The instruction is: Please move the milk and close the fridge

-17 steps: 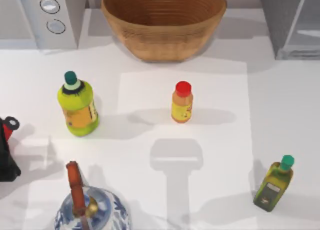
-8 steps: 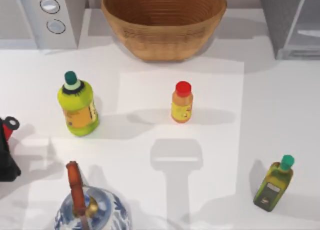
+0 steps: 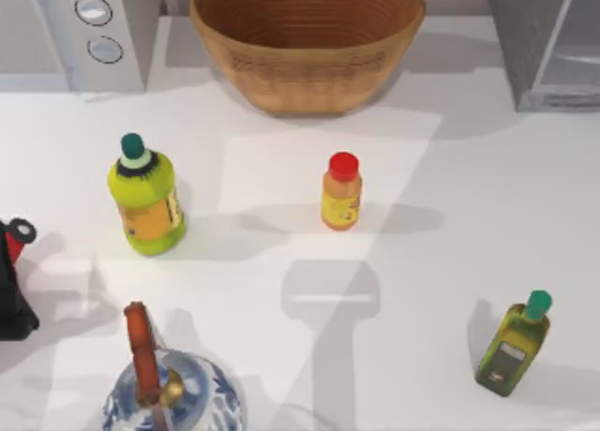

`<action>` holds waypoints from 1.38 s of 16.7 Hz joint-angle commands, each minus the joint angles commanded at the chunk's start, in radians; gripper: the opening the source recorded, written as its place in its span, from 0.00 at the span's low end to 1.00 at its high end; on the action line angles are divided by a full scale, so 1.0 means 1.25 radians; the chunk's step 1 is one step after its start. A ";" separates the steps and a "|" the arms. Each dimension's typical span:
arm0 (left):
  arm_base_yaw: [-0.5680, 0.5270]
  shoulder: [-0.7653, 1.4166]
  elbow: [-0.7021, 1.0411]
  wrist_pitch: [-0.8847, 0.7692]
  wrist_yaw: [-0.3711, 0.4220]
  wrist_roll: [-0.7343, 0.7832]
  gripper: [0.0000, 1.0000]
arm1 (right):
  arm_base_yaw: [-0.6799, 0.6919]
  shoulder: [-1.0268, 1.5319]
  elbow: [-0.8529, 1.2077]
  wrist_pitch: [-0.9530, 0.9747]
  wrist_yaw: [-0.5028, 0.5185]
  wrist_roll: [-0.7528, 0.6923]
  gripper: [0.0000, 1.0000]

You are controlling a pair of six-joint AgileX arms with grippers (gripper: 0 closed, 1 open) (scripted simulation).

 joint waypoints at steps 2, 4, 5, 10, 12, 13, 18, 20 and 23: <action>0.000 0.000 0.000 0.000 0.000 0.000 1.00 | 0.113 -0.026 -0.025 0.034 0.071 0.054 1.00; 0.000 0.000 0.000 0.000 0.000 0.000 1.00 | 0.251 -0.044 -0.046 0.062 0.157 0.116 1.00; 0.000 0.000 0.000 0.000 0.000 0.000 1.00 | 0.317 -0.051 -0.057 0.077 0.205 0.151 1.00; 0.000 0.000 0.000 0.000 0.000 0.000 1.00 | 0.532 -0.103 -0.142 0.158 0.397 0.334 1.00; 0.000 0.000 0.000 0.000 0.000 0.000 1.00 | 0.562 -0.123 -0.170 0.181 0.432 0.371 1.00; 0.000 0.000 0.000 0.000 0.000 0.000 1.00 | 0.565 -0.126 -0.175 0.185 0.437 0.377 1.00; 0.000 0.000 0.000 0.000 0.000 0.000 1.00 | 0.553 -0.119 -0.175 0.182 0.441 0.373 1.00; 0.000 0.000 0.000 0.000 0.000 0.000 1.00 | 0.553 -0.091 -0.145 0.174 0.442 0.373 1.00; 0.000 0.000 0.000 0.000 0.000 0.000 1.00 | 0.554 -0.005 -0.038 0.155 0.443 0.373 1.00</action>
